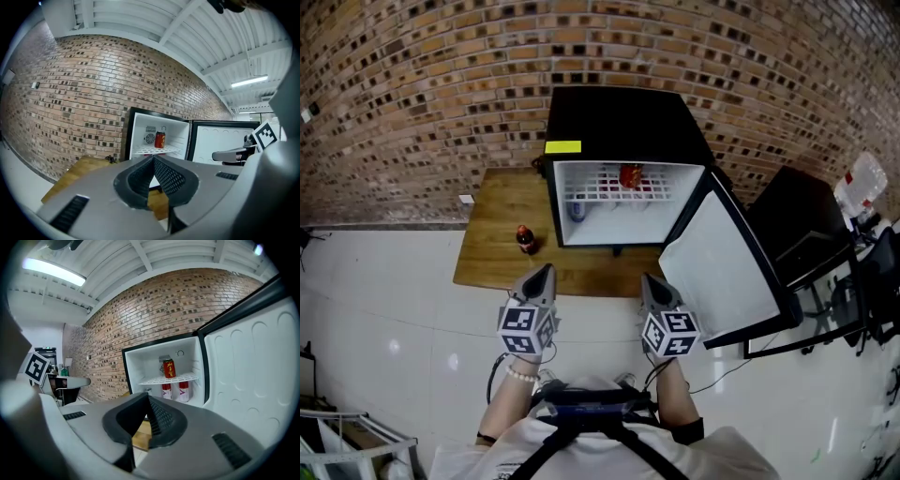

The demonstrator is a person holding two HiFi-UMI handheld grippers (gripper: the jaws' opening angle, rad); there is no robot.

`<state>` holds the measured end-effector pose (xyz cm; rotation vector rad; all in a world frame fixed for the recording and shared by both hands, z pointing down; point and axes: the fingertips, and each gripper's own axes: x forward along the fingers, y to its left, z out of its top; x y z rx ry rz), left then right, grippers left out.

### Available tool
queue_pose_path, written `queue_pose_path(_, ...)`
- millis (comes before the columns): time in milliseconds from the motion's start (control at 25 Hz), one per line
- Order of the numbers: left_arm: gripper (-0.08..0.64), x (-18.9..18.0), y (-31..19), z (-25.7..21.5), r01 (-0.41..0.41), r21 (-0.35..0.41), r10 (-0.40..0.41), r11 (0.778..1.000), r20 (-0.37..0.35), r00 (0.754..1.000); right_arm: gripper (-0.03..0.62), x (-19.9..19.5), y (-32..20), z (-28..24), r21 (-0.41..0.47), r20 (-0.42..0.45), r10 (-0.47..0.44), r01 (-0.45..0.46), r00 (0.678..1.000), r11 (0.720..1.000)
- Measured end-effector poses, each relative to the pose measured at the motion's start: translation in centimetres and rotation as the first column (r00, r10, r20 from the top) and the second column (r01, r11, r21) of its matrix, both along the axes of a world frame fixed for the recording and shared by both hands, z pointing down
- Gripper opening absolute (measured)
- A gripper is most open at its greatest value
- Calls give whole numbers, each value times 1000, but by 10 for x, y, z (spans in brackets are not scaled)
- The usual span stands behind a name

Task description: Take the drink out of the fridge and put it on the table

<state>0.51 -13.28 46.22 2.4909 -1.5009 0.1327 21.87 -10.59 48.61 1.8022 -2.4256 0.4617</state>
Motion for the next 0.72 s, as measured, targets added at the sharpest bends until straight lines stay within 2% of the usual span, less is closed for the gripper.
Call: queue_pose_path(720,2,-10,-2,2,-15,2,15,1000,-20,1000,11,-9,-5,-2,3,-19,18,-18,1000,1000)
